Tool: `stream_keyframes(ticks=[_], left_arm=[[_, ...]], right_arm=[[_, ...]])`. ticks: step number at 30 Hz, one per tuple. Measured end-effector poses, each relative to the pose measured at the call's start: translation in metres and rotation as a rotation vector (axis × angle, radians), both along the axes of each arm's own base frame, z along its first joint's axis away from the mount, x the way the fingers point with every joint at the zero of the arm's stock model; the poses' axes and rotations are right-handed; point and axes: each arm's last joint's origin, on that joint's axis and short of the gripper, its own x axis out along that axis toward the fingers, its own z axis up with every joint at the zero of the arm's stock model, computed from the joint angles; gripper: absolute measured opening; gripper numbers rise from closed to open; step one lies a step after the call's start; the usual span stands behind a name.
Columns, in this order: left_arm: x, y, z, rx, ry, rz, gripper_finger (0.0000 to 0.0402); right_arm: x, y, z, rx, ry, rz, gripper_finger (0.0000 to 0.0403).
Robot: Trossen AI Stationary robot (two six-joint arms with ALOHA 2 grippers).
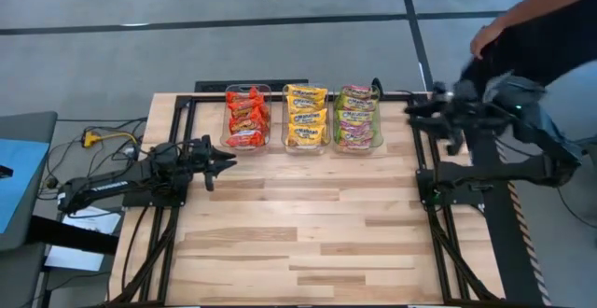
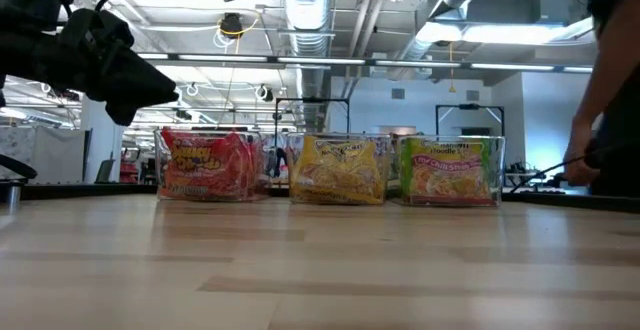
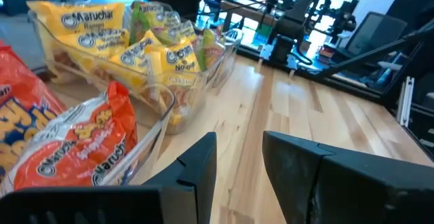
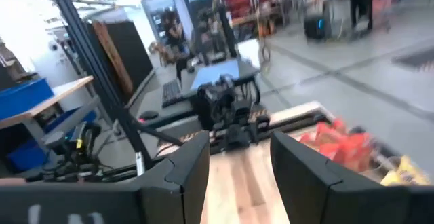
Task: Sort Maruchan noodles
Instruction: Return to Home Position
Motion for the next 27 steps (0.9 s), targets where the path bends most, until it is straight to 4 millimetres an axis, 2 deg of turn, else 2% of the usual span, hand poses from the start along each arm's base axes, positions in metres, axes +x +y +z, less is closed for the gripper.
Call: stream_keyframes(ticks=[3, 6, 11, 19, 23, 25, 27], left_arm=[[0.001, 0.001, -0.002, -0.011, 0.017, 0.012, 0.0106], [0.002, 0.002, -0.004, -0.019, 0.045, 0.038, 0.0106], [0.004, 0.003, -0.008, -0.106, 0.061, 0.062, 0.0106], [0.005, 0.003, -0.011, 0.007, 0.131, 0.047, 0.0106], [0.006, 0.003, -0.011, 0.091, 0.157, 0.039, 0.0106], [0.006, 0.003, -0.011, 0.121, 0.166, 0.034, 0.0106], [0.006, 0.003, -0.011, 0.131, 0.168, 0.032, 0.0106]], right_arm=[[-0.027, 0.006, -0.01, -0.048, -0.055, -0.002, 0.0179], [-0.047, 0.009, -0.029, -0.054, -0.083, -0.033, 0.0179], [-0.063, 0.01, -0.071, -0.056, -0.118, -0.124, 0.0179], [-0.062, 0.008, -0.138, -0.062, -0.175, -0.178, 0.0179], [-0.045, 0.004, -0.167, -0.052, -0.066, -0.191, 0.0179], [-0.036, 0.001, -0.173, -0.07, -0.048, -0.231, 0.0179], [-0.027, -0.001, -0.191, -0.063, 0.03, -0.239, 0.0179]])
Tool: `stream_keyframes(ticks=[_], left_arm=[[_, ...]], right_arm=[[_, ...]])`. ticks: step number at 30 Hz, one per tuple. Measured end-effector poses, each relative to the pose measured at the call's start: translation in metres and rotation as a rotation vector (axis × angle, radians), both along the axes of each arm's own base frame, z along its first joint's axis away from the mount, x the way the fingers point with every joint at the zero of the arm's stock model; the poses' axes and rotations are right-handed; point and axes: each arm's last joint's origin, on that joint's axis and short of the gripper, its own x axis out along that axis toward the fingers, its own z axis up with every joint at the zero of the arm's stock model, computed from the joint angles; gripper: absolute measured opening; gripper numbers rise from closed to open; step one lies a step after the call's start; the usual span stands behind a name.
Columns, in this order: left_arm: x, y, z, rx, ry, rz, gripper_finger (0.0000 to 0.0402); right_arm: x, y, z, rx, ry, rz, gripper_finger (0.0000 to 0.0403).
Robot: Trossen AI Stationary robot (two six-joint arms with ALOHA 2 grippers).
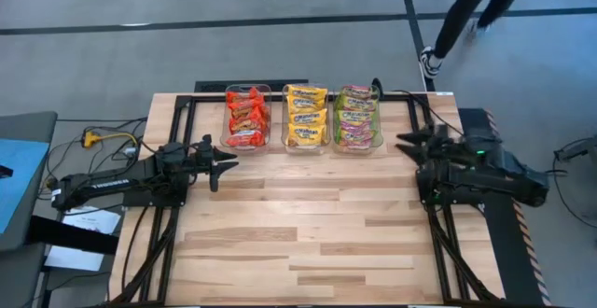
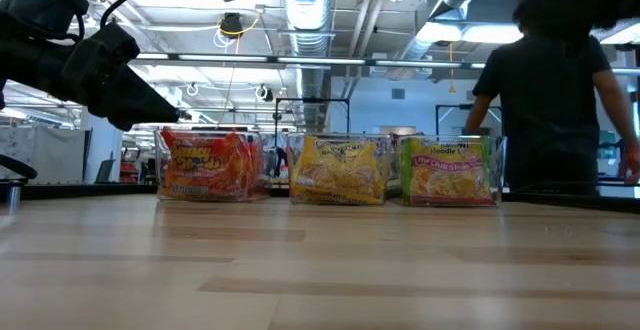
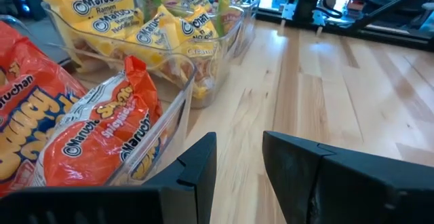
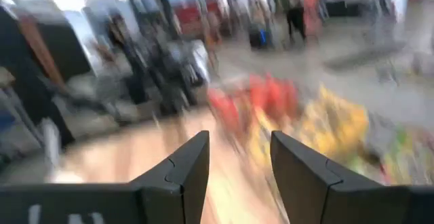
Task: Sort Maruchan noodles
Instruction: Return to Home Position
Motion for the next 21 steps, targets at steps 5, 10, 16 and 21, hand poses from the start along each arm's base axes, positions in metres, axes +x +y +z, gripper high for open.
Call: stream_keyframes(ticks=[5, 10, 16, 21], left_arm=[[0.0, 0.0, 0.0, -0.017, -0.004, 0.003, 0.0106], [0.0, 0.0, 0.0, -0.017, -0.005, 0.003, 0.0106], [0.0, 0.0, 0.0, -0.017, -0.005, 0.003, 0.0106], [0.0, 0.0, 0.0, -0.017, -0.005, 0.003, 0.0106]], right_arm=[[0.011, -0.003, -0.025, 0.003, 0.059, -0.024, 0.0179], [0.019, -0.005, -0.049, 0.004, 0.134, -0.024, 0.0179], [0.029, -0.008, -0.072, -0.032, 0.149, -0.026, 0.0179], [0.035, -0.009, -0.09, -0.037, 0.152, -0.027, 0.0179]])
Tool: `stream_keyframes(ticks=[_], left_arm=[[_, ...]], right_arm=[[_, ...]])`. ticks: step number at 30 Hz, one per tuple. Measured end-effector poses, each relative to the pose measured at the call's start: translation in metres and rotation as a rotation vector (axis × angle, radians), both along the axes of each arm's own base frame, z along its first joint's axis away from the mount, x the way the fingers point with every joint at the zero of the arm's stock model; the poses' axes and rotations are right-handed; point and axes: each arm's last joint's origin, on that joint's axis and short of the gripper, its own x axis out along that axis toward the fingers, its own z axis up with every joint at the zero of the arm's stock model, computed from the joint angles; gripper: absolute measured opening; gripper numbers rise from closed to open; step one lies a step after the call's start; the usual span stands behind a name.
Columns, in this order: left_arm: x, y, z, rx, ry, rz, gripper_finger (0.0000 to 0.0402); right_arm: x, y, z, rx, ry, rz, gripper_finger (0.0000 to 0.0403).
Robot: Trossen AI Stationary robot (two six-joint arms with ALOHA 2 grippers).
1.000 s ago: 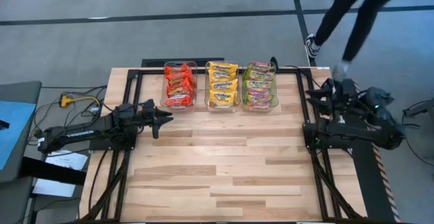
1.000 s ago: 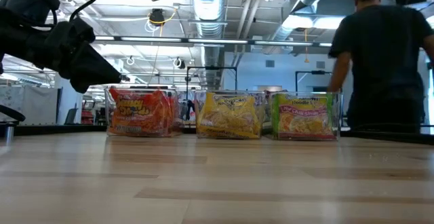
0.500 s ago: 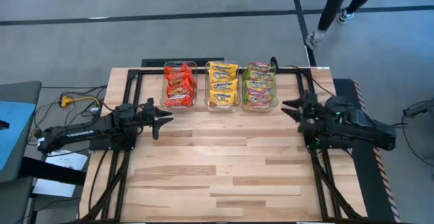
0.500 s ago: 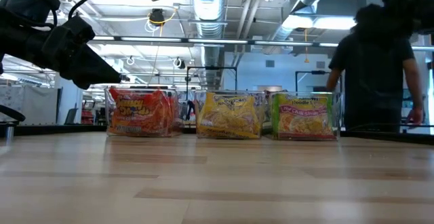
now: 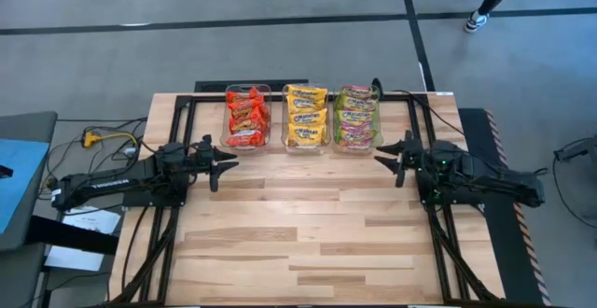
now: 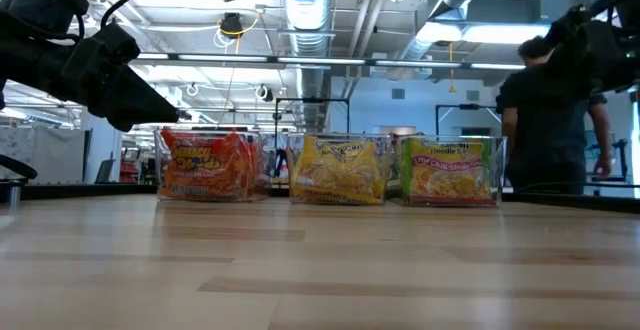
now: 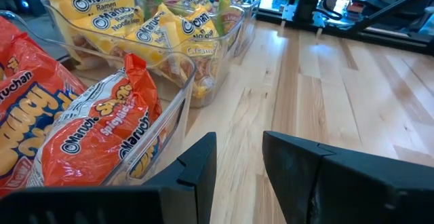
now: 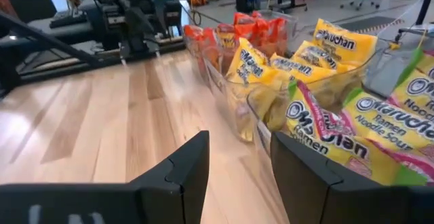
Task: Sort Maruchan noodles
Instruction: Return to Home Position
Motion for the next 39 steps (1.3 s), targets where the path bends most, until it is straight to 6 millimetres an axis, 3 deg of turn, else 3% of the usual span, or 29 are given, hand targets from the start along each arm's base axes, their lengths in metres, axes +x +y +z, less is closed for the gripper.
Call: stream_keyframes(ticks=[39], left_arm=[[0.0, 0.0, -0.0001, 0.001, 0.0, -0.001, 0.0106]], right_arm=[[0.0015, 0.0, -0.0019, 0.002, 0.004, 0.012, 0.0179]])
